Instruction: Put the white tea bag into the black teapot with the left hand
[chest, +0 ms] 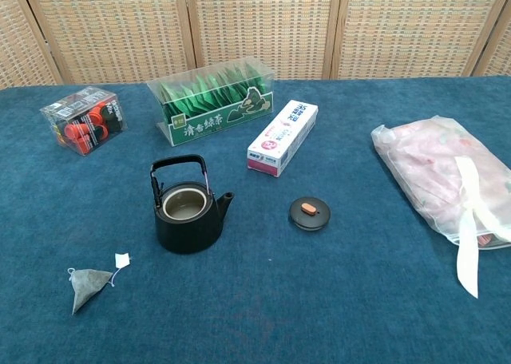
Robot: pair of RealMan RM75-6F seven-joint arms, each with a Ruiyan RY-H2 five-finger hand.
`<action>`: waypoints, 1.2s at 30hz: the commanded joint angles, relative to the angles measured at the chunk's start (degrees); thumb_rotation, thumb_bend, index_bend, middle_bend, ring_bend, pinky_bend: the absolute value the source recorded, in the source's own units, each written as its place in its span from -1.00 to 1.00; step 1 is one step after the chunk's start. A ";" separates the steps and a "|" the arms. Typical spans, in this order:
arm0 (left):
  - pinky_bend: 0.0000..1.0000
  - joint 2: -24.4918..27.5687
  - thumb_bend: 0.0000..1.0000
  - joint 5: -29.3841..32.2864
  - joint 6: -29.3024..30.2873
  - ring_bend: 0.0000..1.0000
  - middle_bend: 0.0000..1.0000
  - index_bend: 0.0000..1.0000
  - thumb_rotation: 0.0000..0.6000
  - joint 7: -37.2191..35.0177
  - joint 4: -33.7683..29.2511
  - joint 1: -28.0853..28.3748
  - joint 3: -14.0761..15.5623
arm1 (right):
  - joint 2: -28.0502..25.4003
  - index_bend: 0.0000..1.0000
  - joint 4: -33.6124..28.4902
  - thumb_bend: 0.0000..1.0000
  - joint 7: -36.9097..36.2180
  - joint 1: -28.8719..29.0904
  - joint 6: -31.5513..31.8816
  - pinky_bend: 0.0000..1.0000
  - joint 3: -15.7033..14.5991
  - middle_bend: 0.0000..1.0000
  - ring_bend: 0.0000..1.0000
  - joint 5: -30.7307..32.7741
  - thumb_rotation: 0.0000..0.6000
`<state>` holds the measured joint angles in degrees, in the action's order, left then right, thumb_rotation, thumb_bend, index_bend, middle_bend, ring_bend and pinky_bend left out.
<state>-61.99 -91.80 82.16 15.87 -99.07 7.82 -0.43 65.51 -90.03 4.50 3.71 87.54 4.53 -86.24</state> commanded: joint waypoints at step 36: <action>0.35 -6.42 -0.75 2.33 -26.91 0.54 0.58 -0.37 1.00 10.67 -1.84 17.72 0.90 | -0.25 -0.76 0.29 -0.66 -0.77 -1.50 1.04 -0.84 -0.48 -0.76 -0.94 0.12 1.00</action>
<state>-67.84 -90.13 55.34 26.13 -101.19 25.41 0.31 65.26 -89.73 3.74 2.20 88.58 4.06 -86.12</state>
